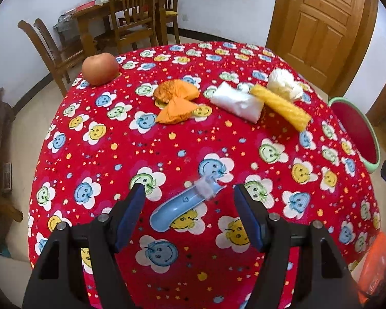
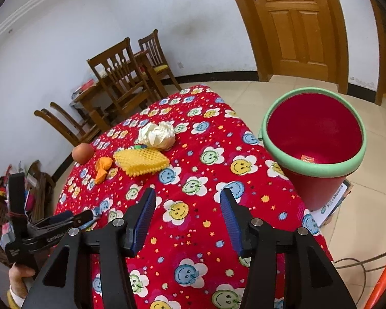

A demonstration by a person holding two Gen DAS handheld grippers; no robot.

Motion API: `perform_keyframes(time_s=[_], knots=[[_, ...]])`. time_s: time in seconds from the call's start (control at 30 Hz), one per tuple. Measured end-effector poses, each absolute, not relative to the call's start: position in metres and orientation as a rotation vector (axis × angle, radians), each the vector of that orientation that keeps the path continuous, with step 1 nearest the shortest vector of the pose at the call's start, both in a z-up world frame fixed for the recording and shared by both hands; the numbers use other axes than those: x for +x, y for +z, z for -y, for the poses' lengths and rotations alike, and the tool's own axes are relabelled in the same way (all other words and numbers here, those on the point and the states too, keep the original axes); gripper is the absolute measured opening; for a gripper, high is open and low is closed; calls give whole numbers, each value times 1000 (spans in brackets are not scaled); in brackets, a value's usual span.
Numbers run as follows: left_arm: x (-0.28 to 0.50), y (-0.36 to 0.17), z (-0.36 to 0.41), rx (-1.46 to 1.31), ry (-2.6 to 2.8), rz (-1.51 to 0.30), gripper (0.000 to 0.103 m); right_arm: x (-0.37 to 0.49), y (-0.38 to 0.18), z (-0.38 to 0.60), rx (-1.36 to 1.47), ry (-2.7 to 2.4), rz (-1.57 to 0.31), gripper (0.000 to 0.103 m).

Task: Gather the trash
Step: 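Lower the left gripper onto the blue plastic scoop and close it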

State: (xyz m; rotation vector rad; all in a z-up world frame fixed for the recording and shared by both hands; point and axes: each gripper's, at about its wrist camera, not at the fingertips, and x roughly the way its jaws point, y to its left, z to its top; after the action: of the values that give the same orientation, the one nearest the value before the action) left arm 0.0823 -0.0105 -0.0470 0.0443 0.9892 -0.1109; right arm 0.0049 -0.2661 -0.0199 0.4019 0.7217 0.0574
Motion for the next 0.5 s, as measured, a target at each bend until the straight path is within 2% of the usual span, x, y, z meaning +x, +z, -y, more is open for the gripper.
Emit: perform_keyframes(time_s=[0.27, 0.5], knots=[[92, -62, 15, 147, -111, -1013, 70, 10, -22, 261, 393, 58, -736, 54], [98, -67, 14, 174, -150, -1036, 57, 16, -24, 256, 387, 65, -750, 54]])
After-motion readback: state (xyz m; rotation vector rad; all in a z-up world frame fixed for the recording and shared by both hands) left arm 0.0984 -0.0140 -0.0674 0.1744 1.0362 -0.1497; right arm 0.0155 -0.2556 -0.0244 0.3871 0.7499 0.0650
